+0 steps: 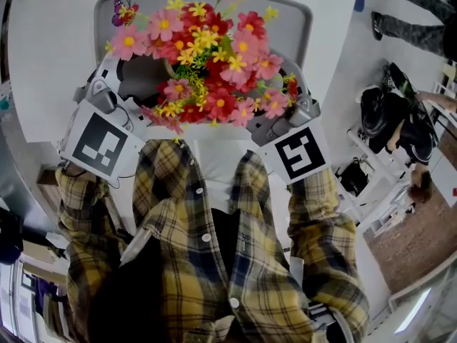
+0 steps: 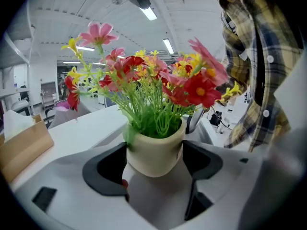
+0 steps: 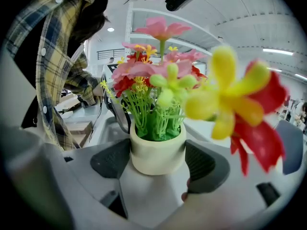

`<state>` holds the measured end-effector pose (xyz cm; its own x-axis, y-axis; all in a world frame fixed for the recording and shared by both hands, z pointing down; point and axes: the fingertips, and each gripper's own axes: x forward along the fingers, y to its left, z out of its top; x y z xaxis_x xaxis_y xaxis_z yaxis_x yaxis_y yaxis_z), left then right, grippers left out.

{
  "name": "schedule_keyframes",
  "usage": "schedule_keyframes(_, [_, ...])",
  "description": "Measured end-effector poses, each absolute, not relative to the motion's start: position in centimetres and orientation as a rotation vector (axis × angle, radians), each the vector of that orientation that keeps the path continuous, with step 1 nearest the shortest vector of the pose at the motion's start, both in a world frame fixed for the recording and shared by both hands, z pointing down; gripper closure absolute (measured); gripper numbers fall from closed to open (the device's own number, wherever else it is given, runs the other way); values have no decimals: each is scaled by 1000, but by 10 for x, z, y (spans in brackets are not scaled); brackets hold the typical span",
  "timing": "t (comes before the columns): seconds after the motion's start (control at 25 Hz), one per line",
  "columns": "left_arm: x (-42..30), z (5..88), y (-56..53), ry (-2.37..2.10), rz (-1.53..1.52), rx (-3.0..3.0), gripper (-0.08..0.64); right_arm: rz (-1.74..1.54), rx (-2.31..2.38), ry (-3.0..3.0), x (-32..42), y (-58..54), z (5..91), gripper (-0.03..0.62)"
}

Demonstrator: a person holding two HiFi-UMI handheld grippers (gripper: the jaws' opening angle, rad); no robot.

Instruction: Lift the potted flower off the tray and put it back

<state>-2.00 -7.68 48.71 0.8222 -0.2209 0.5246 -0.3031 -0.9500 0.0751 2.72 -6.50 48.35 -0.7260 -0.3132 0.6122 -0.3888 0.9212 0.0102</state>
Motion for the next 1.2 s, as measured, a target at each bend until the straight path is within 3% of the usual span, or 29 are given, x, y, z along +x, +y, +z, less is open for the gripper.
schedule_keyframes(1.2, [-16,485,-82,-177,801,2853,173,178,456,-2450,21,-67,484,242])
